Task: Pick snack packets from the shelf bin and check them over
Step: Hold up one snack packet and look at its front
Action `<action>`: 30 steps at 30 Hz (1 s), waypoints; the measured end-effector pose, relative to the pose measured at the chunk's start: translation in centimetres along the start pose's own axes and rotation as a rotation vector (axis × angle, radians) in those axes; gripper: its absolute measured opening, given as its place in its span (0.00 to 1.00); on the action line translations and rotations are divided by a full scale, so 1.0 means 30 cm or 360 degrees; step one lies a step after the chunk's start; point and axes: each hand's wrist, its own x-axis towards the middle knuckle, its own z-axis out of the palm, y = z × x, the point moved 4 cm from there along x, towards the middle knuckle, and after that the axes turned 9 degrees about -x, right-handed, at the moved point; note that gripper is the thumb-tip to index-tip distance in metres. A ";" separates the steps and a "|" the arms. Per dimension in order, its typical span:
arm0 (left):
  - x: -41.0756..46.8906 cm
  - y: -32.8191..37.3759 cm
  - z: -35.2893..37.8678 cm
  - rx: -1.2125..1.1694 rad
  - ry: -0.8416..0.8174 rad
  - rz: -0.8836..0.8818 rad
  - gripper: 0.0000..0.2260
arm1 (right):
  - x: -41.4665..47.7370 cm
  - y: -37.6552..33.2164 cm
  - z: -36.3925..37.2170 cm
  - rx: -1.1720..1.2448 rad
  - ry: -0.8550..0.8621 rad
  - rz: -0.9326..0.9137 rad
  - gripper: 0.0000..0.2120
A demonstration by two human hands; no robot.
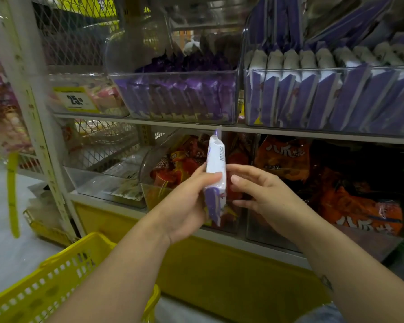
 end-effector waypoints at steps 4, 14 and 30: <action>-0.022 0.000 0.009 -0.0340 -0.0170 -0.0213 0.27 | 0.013 0.021 -0.013 0.0361 0.0116 0.0136 0.20; -0.001 0.026 -0.059 0.0600 0.0334 0.0158 0.14 | 0.003 0.019 -0.041 0.0374 0.0142 0.0062 0.14; 0.000 0.048 -0.068 0.0287 0.0540 0.0564 0.08 | -0.007 -0.017 -0.006 0.0444 0.0137 -0.0150 0.09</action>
